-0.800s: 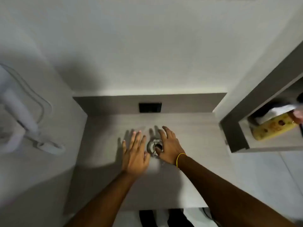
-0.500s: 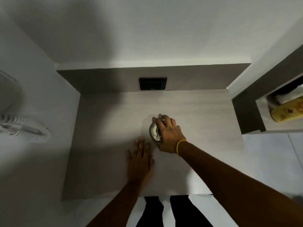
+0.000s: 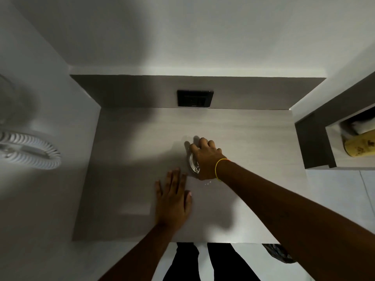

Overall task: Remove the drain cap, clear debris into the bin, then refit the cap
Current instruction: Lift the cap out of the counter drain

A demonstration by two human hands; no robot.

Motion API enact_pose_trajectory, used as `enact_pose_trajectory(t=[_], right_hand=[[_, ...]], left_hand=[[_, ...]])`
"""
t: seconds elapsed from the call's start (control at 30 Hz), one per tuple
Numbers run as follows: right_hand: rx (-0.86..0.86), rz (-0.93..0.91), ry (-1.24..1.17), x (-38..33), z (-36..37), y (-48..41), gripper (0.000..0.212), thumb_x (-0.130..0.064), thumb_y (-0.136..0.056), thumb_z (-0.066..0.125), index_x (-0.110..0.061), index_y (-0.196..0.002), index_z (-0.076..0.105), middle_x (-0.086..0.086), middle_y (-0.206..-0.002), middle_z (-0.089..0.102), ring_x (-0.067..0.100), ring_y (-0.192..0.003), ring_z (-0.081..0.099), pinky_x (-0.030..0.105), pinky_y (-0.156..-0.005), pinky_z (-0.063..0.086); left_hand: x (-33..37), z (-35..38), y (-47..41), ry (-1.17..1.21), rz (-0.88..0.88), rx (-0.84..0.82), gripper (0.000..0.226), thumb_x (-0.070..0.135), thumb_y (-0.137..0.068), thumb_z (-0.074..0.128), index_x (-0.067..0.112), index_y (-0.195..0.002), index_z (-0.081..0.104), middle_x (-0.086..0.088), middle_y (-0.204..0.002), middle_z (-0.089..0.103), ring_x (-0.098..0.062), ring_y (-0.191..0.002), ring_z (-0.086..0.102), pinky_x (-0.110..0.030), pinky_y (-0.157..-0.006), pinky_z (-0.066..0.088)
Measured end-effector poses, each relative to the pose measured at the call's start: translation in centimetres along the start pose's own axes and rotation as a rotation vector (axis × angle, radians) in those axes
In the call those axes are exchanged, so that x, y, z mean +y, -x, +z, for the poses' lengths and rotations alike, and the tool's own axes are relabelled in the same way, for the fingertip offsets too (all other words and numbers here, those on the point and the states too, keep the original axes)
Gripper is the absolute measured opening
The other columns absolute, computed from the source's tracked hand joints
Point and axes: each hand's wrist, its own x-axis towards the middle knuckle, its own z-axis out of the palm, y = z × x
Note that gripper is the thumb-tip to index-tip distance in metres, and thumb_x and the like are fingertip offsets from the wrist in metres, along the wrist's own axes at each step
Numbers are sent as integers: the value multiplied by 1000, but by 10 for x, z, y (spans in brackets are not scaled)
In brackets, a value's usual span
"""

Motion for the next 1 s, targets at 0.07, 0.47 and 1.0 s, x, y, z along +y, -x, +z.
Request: enact_pose_trajectory(t=[0.07,0.47,1.0], right_hand=[[-8,-5,-3,1,0,2,118,-44,-64,91,-23,-158,23,18,-148,33,45,-133,42,61,-99,52],[81,-17,-153,13,-4,19,109,-29,-62,86,-26,-154,30,13,-155,25,45,-136,41,59,-98,55],[195,270,-335,87,26,67,106,-62,-66,83,-25,-154,35,8,-143,34,39,-131,46,56,-99,55]], left_hand=[[0,1,0,3,3,7,65,42,-102,46,17,-161,47,-13,-175,35,-36,-161,34,-72,-124,29],[0,1,-1,-38,6,-10,67,44,-101,45,17,-161,48,-13,-175,35,-37,-161,34,-73,-123,30],[-4,6,0,-75,38,49,67,45,-102,48,15,-162,47,-11,-175,36,-34,-164,27,-69,-124,23]])
